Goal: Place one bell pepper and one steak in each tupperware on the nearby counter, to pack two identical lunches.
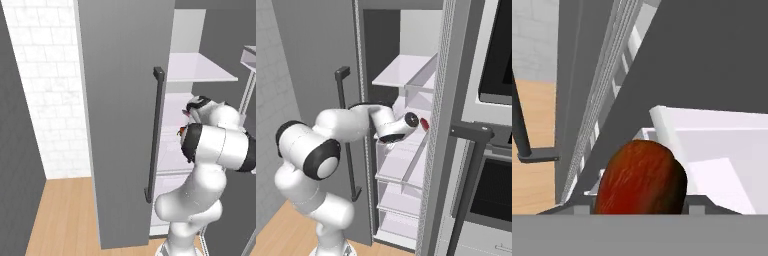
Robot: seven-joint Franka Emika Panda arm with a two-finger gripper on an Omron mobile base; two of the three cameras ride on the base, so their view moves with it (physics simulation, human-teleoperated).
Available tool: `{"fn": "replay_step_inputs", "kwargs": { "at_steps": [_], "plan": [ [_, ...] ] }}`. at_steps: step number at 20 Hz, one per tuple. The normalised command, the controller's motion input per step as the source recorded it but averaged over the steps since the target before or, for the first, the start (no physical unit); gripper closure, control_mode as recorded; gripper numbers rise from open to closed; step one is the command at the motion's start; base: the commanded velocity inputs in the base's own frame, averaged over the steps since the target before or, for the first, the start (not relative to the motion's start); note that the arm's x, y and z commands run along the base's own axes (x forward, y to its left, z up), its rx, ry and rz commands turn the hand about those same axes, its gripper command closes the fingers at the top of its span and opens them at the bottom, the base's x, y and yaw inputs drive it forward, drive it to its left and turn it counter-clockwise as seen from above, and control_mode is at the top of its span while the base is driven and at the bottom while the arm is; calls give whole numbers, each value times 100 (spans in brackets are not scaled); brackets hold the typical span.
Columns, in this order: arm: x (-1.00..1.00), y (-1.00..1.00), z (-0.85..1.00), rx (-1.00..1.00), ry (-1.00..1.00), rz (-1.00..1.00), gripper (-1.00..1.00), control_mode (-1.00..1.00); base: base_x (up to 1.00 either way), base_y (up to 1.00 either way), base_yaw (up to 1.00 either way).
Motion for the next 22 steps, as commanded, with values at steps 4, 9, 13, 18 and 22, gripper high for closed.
{"fn": "replay_step_inputs", "kwargs": {
  "at_steps": [4,9,13,18,22],
  "plan": [
    [-100,0,71,0,21,-32,100,-100,0,0,0],
    [-100,6,63,0,15,-39,100,-100,0,0,0],
    [-100,44,47,0,1,-36,100,-100,0,0,0],
    [-100,54,42,0,0,-30,100,-100,0,0,0],
    [-100,41,78,0,-1,-23,100,-100,0,0,0]
  ]
}}
